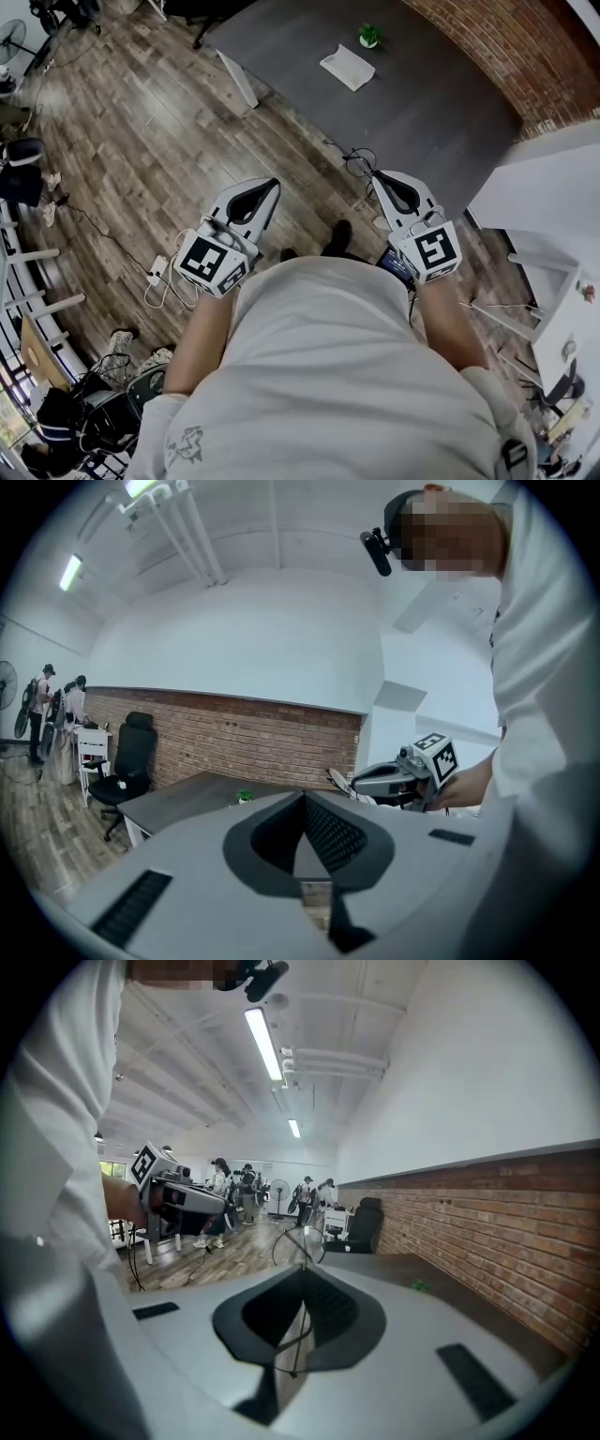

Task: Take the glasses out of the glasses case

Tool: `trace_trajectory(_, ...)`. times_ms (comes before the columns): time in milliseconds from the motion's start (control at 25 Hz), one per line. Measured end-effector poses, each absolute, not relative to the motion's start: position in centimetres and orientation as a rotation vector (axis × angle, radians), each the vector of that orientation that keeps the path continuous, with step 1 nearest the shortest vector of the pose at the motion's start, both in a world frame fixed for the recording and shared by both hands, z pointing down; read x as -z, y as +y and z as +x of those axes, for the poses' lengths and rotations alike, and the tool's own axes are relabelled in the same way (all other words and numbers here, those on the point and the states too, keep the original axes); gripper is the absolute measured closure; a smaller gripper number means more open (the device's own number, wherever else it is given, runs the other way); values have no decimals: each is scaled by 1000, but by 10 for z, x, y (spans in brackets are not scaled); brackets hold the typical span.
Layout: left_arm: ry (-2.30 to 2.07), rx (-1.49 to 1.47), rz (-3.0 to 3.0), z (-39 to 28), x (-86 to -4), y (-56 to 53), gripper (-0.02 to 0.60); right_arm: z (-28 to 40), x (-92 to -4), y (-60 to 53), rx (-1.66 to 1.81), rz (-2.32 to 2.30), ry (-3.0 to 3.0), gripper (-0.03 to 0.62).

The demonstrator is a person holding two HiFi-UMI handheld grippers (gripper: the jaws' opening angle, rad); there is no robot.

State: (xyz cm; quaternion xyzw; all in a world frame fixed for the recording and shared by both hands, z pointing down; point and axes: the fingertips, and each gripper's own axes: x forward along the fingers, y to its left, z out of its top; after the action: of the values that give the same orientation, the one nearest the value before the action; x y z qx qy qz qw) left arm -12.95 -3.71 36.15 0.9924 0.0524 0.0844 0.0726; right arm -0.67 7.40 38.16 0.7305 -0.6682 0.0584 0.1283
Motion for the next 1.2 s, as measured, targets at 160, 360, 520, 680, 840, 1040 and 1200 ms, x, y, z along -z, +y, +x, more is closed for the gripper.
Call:
trace_trajectory(160, 173, -248, 2981, -156, -362, -36, 571, -39, -379, 74, -154, 2119, -1951, 580)
trace_trajectory(360, 200, -255, 2971, -185, -368, -29, 571, -73, -384, 81, -169, 2133, -1948, 580)
trace_trajectory(520, 212, -263, 2963, -202, -370, -27, 571, -94, -383, 85, -159, 2137, -1949, 580)
trace_trajectory(680, 223, -256, 2960, -213, -374, -27, 571, -107, -387, 86, -168, 2142, -1946, 580)
trace_trajectory(840, 226, -253, 2962, -222, -375, -23, 571, -116, -385, 91, -162, 2151, -1944, 580)
trace_trajectory(1040, 229, -249, 2955, -223, -376, -20, 571, -119, -384, 95, -158, 2154, -1940, 580)
trace_trajectory(1200, 231, -248, 2952, -222, -375, -19, 571, -118, -383, 97, -158, 2154, -1933, 580)
